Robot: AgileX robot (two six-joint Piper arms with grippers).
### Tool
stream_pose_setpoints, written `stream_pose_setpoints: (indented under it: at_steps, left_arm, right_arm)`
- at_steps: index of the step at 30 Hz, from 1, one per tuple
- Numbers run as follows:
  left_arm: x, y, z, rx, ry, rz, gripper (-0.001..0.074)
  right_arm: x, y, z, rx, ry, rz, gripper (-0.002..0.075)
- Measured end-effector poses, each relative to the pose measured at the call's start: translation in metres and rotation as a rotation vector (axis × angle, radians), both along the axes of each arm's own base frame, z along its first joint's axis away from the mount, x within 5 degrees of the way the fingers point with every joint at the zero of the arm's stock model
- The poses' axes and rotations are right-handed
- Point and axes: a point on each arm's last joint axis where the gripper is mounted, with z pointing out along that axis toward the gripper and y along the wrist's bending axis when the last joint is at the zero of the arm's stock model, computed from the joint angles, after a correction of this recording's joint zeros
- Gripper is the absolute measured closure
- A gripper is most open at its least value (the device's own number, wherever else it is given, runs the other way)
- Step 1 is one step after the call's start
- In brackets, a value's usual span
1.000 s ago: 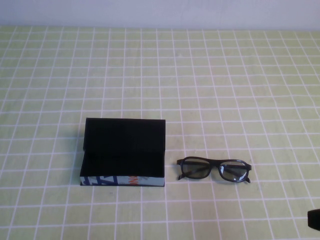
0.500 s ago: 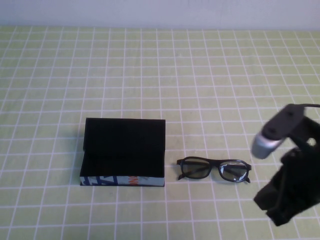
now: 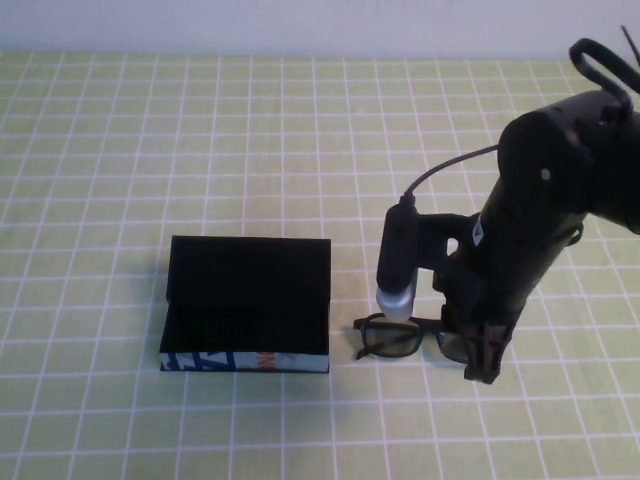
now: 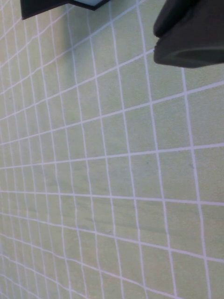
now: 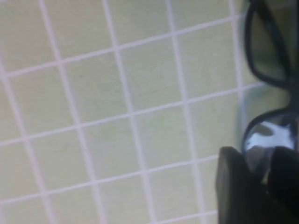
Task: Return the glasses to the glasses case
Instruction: Pick up the glasses from the table
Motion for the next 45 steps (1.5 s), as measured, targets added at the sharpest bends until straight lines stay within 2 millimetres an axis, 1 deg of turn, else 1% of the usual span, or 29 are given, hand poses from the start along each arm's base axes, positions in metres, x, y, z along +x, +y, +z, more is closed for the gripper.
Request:
stream_pose_setpoints:
  at_steps: [3,5,7,9,15,21,27,31,37,45]
  left_arm:
    - [0.0,0.0,0.0,0.0,0.0,0.0,0.0737]
    - [0.0,0.0,0.0,0.0,0.0,0.0,0.0737]
    - [0.0,0.0,0.0,0.0,0.0,0.0,0.0737]
    - [0.0,0.0,0.0,0.0,0.0,0.0,0.0737]
    - [0.0,0.0,0.0,0.0,0.0,0.0,0.0737]
    - [0.0,0.0,0.0,0.0,0.0,0.0,0.0737]
    - [0.0,0.0,0.0,0.0,0.0,0.0,0.0737]
    - [0.0,0.0,0.0,0.0,0.0,0.0,0.0737]
    - [0.0,0.0,0.0,0.0,0.0,0.0,0.0737]
    - [0.0,0.0,0.0,0.0,0.0,0.0,0.0737]
  right_arm:
    - [0.01,0.005,-0.005,-0.009,-0.048,0.087,0.0479]
    - [0.017,0.008,-0.007,-0.005,-0.075,0.133,0.041]
    - [0.024,0.01,-0.011,-0.004,-0.088,0.164,0.0364]
    - [0.033,0.01,-0.016,-0.008,-0.085,0.168,0.0344]
    - [0.054,0.011,-0.037,-0.029,-0.029,0.148,0.0331]
    - [0.065,0.016,-0.048,-0.018,0.011,0.137,0.033]
    - [0.068,0.018,-0.06,-0.03,0.039,0.14,0.033]
    - [0.071,0.016,-0.065,-0.034,0.052,0.133,0.033]
    - [0.072,0.015,-0.067,-0.036,0.056,0.131,0.0333]
    - [0.072,0.016,-0.068,-0.036,0.06,0.13,0.0379]
